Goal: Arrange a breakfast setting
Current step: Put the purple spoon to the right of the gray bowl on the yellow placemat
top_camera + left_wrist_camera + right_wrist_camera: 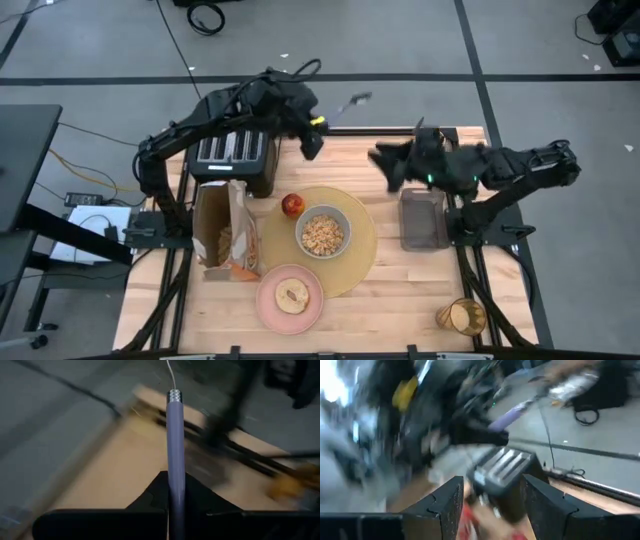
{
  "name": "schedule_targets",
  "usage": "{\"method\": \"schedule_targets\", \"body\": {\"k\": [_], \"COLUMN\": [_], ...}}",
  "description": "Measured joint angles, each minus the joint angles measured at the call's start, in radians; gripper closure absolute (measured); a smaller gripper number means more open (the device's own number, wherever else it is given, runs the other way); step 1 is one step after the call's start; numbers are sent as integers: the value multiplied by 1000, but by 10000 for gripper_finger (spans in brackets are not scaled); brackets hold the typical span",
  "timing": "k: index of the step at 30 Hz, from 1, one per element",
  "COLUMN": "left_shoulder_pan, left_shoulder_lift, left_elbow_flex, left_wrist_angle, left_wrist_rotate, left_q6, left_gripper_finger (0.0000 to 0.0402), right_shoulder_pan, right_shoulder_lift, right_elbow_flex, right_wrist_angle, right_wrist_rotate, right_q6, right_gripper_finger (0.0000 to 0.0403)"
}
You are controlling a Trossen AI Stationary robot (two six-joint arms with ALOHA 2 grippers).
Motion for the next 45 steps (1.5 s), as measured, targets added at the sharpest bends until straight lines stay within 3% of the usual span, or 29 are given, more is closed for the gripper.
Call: {"method": "schedule_targets", "body": {"k": [4,8,13,18,22,34,45], "left_shoulder_pan": [-20,-56,-79,-75,-60,-20,2], "left_shoulder_lift": [0,0,7,12,12,13,16], "left_elbow_flex": [0,0,0,-1,-1,-2,-2], "left_wrist_angle": [112,248,406,473,484,508,540], "left_wrist_rotate": [-238,-458,-597,-607,-606,-537,-508], "left_q6": [159,351,575,700,750,1082,1111], "left_gripper_finger": [372,372,372,372,372,372,372], "right_shoulder_pan": [-109,-221,-374,-511,-564,-659,-694], "right_shoulder_lift": [3,34,100,174,227,257,262], "right_elbow_flex": [0,2,2,2,2,2,2], "right_wrist_angle": [178,403,617,798,869,962,981], "right_wrist_rotate": [6,-71,-233,-490,-611,-733,-816], "right_q6": [61,-53,-188,-198,-184,-96,-156], "right_gripper_finger": [201,201,194,175,177,187,218]}}
